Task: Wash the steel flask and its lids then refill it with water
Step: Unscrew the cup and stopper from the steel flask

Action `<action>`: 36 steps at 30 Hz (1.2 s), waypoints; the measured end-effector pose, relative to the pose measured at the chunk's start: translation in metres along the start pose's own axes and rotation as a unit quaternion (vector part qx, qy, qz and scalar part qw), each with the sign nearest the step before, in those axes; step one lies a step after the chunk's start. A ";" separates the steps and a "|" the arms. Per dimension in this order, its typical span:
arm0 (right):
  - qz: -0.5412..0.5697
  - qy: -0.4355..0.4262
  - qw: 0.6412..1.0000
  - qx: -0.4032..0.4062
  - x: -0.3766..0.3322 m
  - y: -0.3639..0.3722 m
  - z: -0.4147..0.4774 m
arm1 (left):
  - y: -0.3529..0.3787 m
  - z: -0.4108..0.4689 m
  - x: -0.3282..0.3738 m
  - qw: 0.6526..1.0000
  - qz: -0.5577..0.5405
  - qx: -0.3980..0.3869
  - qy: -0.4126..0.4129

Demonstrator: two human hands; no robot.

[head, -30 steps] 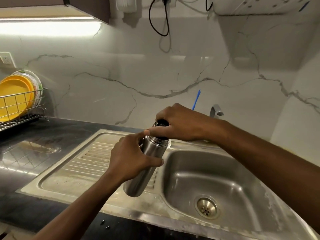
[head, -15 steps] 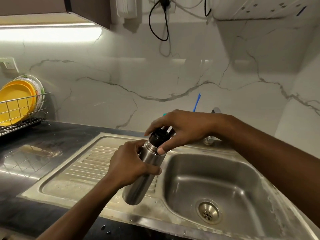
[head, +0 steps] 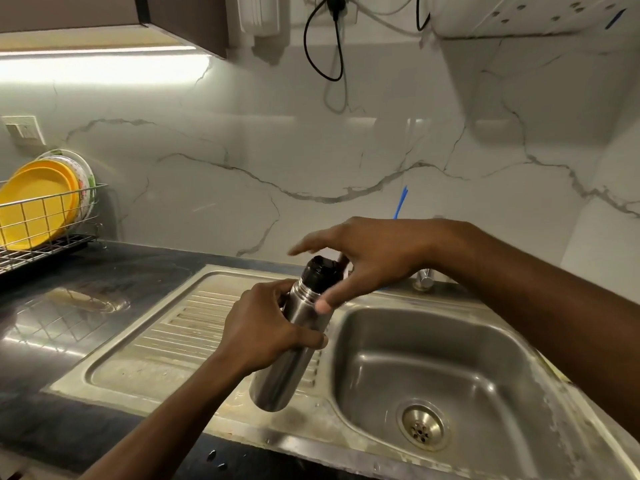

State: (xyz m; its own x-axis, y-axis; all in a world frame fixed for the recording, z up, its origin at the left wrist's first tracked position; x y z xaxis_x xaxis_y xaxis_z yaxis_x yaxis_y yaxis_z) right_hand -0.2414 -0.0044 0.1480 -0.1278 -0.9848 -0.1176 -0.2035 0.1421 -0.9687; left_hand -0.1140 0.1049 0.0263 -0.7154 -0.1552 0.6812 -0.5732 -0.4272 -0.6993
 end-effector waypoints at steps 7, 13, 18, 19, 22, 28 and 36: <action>-0.001 0.006 1.000 0.007 -0.003 -0.008 0.004 | -0.001 0.001 0.000 1.000 -0.004 0.001 0.008; 0.006 -0.086 0.996 -0.008 -0.009 -0.013 0.004 | -0.003 0.002 -0.010 0.999 -0.033 -0.014 0.007; 0.074 -0.101 0.991 0.039 0.004 -0.023 0.006 | -0.014 -0.004 -0.025 0.998 -0.059 -0.006 -0.008; 0.093 -0.098 0.990 0.044 0.008 -0.025 0.007 | -0.018 -0.006 -0.028 0.998 -0.060 -0.003 -0.011; 0.132 -0.078 0.987 0.041 0.024 -0.025 0.014 | -0.030 -0.009 -0.040 0.998 -0.059 0.007 -0.020; 0.131 0.006 0.991 -0.023 0.049 0.010 0.054 | -0.055 -0.015 -0.057 0.996 -0.074 0.035 -0.035; 0.073 0.061 0.992 -0.081 0.065 0.117 0.143 | -0.067 -0.023 -0.068 0.995 -0.087 0.041 -0.028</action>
State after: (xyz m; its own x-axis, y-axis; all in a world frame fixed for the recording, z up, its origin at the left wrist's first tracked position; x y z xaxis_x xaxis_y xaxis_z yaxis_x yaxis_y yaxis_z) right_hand -0.1347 -0.0658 -0.0045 -0.2813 -0.9347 -0.2173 -0.3263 0.3061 -0.8943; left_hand -0.0362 0.1641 0.0217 -0.5836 -0.1216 0.8029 -0.6503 -0.5222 -0.5517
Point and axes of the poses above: each hand's wrist, its own z-axis towards the middle knuckle, its own y-axis out of the palm, x = y × z, the point moved 4 cm from there along z, towards the middle knuckle, and after that the axes turned 11 degrees about -x, right-handed, at the moved point
